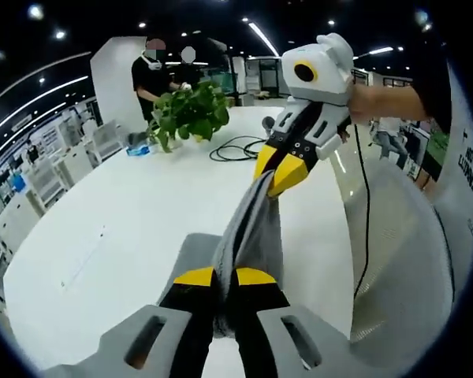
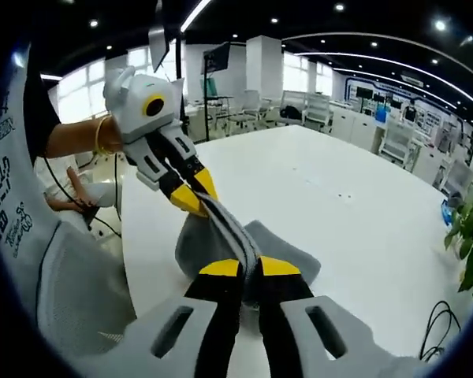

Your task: Fold the towel on the table until its edges align and the towel forms a compact rectangular stack.

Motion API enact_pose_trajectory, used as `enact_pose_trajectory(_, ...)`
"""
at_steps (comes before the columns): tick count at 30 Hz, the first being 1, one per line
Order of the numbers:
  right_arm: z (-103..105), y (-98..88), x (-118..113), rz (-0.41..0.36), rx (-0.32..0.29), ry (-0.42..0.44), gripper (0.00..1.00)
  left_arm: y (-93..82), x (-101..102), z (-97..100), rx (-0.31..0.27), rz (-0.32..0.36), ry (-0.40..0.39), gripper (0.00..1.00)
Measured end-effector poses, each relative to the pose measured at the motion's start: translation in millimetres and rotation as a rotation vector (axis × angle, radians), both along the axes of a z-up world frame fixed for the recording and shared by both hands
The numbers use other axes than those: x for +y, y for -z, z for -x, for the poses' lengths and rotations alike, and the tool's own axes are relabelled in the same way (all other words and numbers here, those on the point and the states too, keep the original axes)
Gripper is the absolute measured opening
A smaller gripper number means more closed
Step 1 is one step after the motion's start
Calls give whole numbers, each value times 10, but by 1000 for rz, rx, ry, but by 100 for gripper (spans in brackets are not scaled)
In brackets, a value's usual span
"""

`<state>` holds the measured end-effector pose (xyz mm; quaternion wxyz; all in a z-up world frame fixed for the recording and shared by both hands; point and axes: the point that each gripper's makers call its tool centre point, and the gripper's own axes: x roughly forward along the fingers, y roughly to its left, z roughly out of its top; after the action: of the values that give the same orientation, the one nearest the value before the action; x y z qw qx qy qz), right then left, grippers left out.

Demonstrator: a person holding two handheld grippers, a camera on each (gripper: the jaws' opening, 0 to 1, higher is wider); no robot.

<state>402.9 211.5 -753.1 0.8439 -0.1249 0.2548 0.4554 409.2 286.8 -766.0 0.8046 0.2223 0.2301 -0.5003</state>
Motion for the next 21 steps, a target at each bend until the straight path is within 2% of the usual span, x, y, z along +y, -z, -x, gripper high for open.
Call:
enact_pose_trajectory(4,-193,160,1,-28,41,44,5,197,-2,-190,39,3,-40,7)
enact_pose_trajectory(8,-366,335,20,-18,56,54,5,375,7,-345,60,-11,-62,8)
enact_pose_trajectory(17,-687,835,76,20,139,77,5,874,69,-585,153,-49,-130,8)
enact_pose_trajectory(21,-775,984,58,8,171,110,6,1029,83,-667,170,-52,-161,10)
